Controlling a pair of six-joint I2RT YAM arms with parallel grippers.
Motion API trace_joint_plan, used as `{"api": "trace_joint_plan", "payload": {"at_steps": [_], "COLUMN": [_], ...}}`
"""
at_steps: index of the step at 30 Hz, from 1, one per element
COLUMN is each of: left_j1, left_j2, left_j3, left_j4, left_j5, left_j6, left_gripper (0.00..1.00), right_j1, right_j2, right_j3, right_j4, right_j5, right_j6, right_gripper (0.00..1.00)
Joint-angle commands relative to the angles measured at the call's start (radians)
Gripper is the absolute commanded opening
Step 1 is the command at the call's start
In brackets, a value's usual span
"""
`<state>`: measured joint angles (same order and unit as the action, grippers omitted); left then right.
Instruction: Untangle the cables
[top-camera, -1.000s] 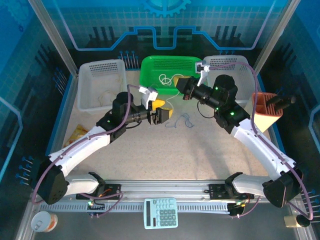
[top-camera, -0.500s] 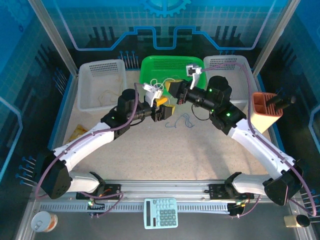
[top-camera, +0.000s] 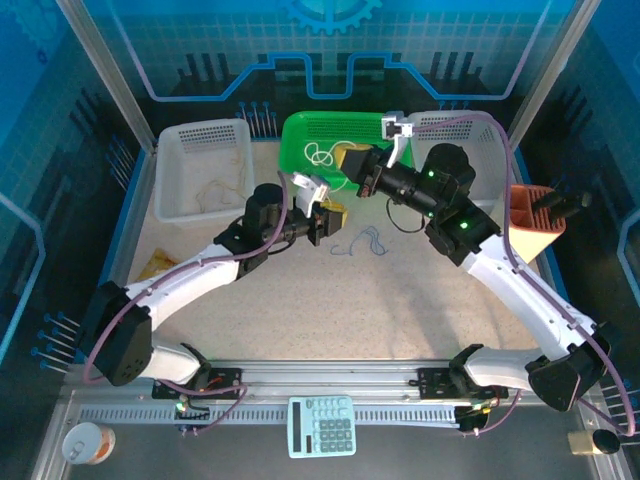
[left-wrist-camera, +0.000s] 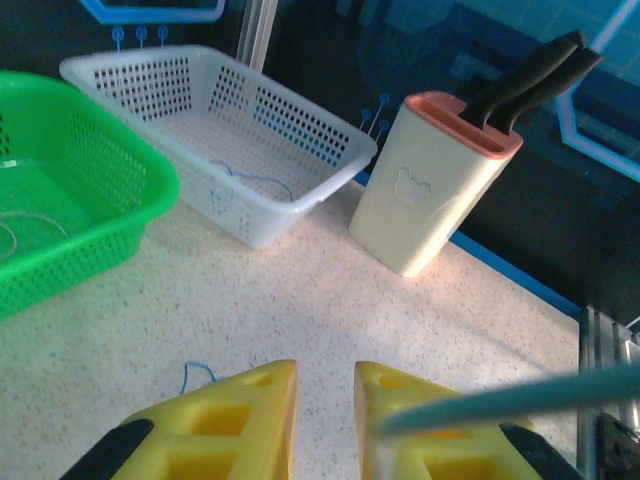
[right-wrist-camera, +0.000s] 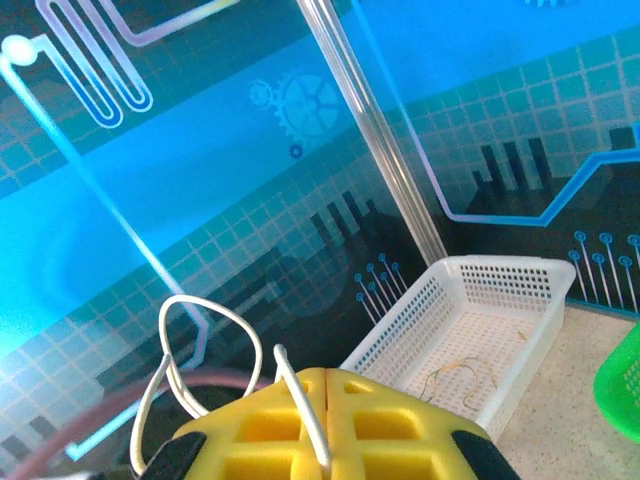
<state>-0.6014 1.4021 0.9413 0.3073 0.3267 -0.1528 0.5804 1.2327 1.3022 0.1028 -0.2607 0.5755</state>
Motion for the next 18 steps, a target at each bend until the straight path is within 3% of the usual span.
{"api": "trace_joint_plan", "payload": {"at_steps": [1, 18], "left_j1": [-0.007, -0.006], "left_j2": [0.027, 0.088], "left_j3": [-0.041, -0.21], "left_j4": [0.078, 0.187], "left_j5": [0.039, 0.063], "left_j6": [-0.044, -0.122], "left_gripper": [0.23, 0.25], "right_j1": [-0.027, -0.162], "right_j2": [-0.01, -0.027], "right_j3": [0.043, 0.112], "right_j4": [0.05, 0.084], "right_j5": [0.035, 0.058], "right_j6": [0.001, 0.034], "right_gripper": [0.0, 0.0]}}
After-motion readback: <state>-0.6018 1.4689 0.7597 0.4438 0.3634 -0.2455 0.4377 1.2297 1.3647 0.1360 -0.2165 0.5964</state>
